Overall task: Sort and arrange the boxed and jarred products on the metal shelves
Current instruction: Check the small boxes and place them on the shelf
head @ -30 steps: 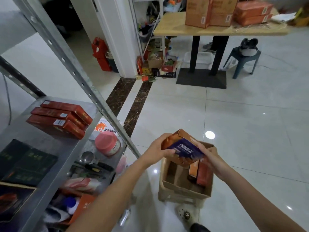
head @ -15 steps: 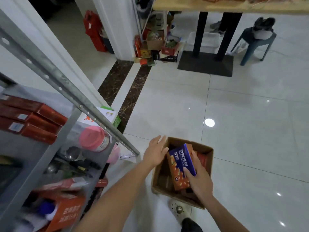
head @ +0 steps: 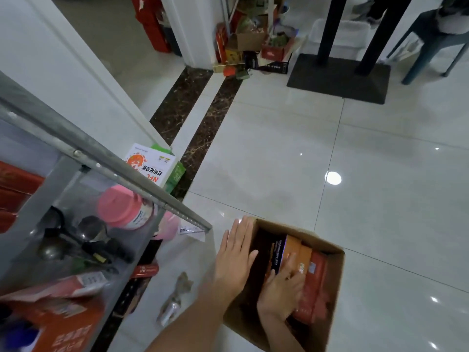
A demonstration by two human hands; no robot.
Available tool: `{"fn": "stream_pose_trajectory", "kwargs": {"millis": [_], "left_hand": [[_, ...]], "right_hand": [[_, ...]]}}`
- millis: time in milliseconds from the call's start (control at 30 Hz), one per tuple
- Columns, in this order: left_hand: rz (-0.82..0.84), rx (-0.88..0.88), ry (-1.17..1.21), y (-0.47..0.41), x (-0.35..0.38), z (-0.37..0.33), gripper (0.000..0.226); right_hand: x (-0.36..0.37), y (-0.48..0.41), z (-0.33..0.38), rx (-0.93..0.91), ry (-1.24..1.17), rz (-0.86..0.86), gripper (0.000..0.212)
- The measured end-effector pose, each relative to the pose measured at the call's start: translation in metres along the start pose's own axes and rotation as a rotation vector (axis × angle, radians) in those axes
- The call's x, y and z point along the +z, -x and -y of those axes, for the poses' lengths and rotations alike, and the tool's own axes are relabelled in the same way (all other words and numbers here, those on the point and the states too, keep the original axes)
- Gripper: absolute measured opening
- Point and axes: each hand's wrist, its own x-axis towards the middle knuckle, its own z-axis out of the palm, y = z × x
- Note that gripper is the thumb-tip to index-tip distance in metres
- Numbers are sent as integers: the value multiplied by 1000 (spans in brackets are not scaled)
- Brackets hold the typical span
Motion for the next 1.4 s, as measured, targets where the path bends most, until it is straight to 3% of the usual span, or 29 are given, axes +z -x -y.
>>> {"fn": "stream_pose_trajectory", "kwargs": {"millis": [67,200,333,467,533,667,800,900,1000,1133,1200,1300,1400], "left_hand": [[-4,-1,-1,0,8,2,60],[7,6,3,-3,9,2,59],[67,-11,64,-2,11,4,62],[132,5,55,-2,8,7,65],[153,-29,58,4,1,3,64],[180,-272,85,39,-23,-8,65],[297,-518,127,87,-33,0,76],[367,-686,149,120,-45,7,67],[308,-770,158,162,-68,7,69],[230,-862,187,231,-104,8,71],[173,-921,189,267,-128,10,72],[66,-1002,162,318,-171,23,74],[-84,-1056,99,358,-221,42,72]], "right_hand": [[13,-4,3,35,20,38,84],[32,-12,-11,-100,62,25,81],[33,-15,-14,-272,63,6,62],[19,-12,-9,-296,43,60,71],[17,-14,-15,-339,145,75,76],[-4,-22,-23,-427,299,108,112],[-46,-15,-21,-570,377,186,110],[-79,-6,-17,-853,491,236,83],[-109,16,-17,-1032,464,236,71],[-133,57,-9,-1135,756,312,73],[-141,84,3,-1225,783,345,68],[-160,138,34,-1331,727,336,84],[-183,189,81,-1431,618,309,64]]}}
